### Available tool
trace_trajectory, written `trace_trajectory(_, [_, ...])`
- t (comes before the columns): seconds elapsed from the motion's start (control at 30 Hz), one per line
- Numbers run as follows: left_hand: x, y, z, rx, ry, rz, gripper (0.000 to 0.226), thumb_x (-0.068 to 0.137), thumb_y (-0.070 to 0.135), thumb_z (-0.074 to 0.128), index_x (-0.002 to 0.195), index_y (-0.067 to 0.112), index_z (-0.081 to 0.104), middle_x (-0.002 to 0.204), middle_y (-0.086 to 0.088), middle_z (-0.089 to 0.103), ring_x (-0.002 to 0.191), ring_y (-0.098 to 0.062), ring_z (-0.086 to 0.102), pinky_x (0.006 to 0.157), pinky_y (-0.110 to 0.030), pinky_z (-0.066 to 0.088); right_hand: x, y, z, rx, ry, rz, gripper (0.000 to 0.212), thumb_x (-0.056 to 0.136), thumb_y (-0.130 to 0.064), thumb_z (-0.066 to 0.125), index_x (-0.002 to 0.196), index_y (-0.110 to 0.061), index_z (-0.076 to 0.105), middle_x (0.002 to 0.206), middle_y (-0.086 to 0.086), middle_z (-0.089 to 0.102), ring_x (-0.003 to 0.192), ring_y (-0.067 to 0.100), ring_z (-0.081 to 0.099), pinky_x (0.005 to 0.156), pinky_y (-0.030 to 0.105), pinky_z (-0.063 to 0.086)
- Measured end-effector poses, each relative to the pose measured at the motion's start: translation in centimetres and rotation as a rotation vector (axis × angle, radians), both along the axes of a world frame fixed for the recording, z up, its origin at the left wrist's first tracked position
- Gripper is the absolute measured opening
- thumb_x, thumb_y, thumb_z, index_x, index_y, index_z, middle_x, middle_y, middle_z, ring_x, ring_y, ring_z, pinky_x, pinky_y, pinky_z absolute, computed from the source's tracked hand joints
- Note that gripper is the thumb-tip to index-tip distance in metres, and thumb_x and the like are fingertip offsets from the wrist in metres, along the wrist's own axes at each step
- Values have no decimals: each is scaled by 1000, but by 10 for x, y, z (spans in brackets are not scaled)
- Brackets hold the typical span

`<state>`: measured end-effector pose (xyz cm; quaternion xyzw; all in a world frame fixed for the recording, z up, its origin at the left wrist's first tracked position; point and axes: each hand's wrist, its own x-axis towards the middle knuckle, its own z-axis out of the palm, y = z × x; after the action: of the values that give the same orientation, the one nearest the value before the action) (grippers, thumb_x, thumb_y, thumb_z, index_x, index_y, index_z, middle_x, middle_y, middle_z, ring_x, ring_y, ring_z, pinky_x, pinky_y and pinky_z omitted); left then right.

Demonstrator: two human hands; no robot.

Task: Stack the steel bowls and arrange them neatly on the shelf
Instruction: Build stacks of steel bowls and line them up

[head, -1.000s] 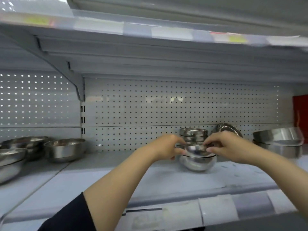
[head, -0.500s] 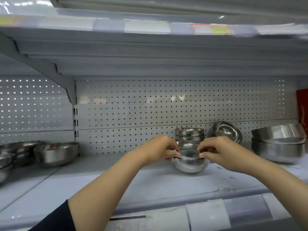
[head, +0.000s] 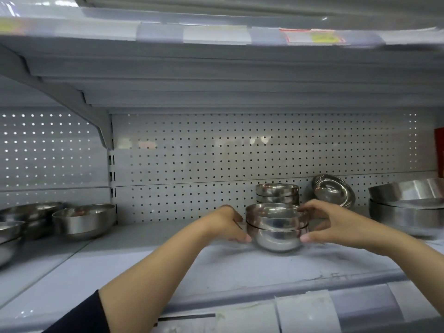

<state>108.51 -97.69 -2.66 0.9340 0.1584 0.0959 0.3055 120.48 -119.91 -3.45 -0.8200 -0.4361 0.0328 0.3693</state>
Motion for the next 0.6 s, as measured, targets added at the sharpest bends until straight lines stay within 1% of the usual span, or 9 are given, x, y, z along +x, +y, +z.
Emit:
trace_trajectory(0.07, [3, -4, -6, -115, 5, -30, 25, 77, 7, 70, 101, 11, 63, 92, -7, 66, 83, -17, 63, 98, -32, 51, 2, 5, -4, 74, 59, 12, 57, 61, -31, 86, 110, -33, 57, 105, -9, 68, 90, 14, 70, 88, 33, 55])
trace_trajectory(0.17, [5, 1, -10, -120, -19, 54, 17, 76, 2, 66, 89, 12, 60, 83, -7, 60, 74, -16, 57, 86, -27, 53, -2, 18, -7, 120, 85, 14, 58, 59, -29, 88, 108, -33, 58, 101, -6, 70, 89, 14, 70, 89, 34, 54])
trace_trajectory(0.23, [-1, 14, -8, -93, -45, 104, 10, 79, 5, 61, 86, 12, 57, 81, -4, 56, 72, -15, 52, 71, -22, 50, -9, 33, -2, 131, 110, 29, 57, 63, -22, 86, 111, -29, 57, 100, -6, 70, 88, 10, 69, 85, 26, 53])
trace_trajectory(0.3, [-13, 31, 1, 88, -62, 176, 6, 84, 10, 56, 79, 13, 54, 76, 0, 49, 68, -14, 44, 59, -17, 43, -15, 55, 7, 130, 97, 63, 55, 65, -23, 86, 112, -29, 58, 96, -6, 72, 89, 7, 68, 87, 26, 52])
trace_trajectory(0.37, [-23, 55, 16, 113, -40, 296, 2, 82, 17, 59, 81, 16, 59, 78, 0, 53, 71, -15, 45, 64, -20, 41, -22, 85, 18, 125, 51, 86, 54, 61, -33, 87, 108, -34, 60, 98, -8, 72, 97, 10, 65, 94, 32, 49])
trace_trajectory(0.4, [-28, 69, 24, 137, -86, 373, 6, 80, 19, 61, 85, 16, 64, 82, -1, 57, 74, -16, 49, 67, -22, 43, -27, 104, 24, 140, 47, 93, 54, 60, -34, 87, 106, -35, 60, 101, -8, 70, 100, 12, 63, 93, 33, 49])
trace_trajectory(0.43, [-36, 82, 30, 203, -87, 413, 14, 80, 19, 63, 92, 14, 68, 86, -2, 62, 77, -16, 53, 71, -23, 46, -32, 123, 31, 157, 49, 103, 53, 60, -31, 87, 105, -35, 59, 104, -7, 68, 101, 13, 61, 90, 32, 49])
trace_trajectory(0.5, [-50, 111, 39, 234, -72, 457, 21, 79, 16, 66, 99, 10, 70, 92, -4, 67, 81, -17, 58, 79, -23, 50, -46, 162, 44, 172, 51, 154, 51, 65, -24, 85, 107, -28, 57, 105, -7, 64, 98, 11, 60, 84, 29, 52])
trace_trajectory(0.6, [-67, 151, 41, 216, -149, 531, 21, 78, 9, 68, 98, 4, 68, 89, -5, 64, 85, -17, 59, 80, -21, 47, -60, 215, 55, 157, 65, 238, 49, 71, -17, 81, 110, -24, 53, 101, -8, 60, 88, 5, 60, 74, 21, 56])
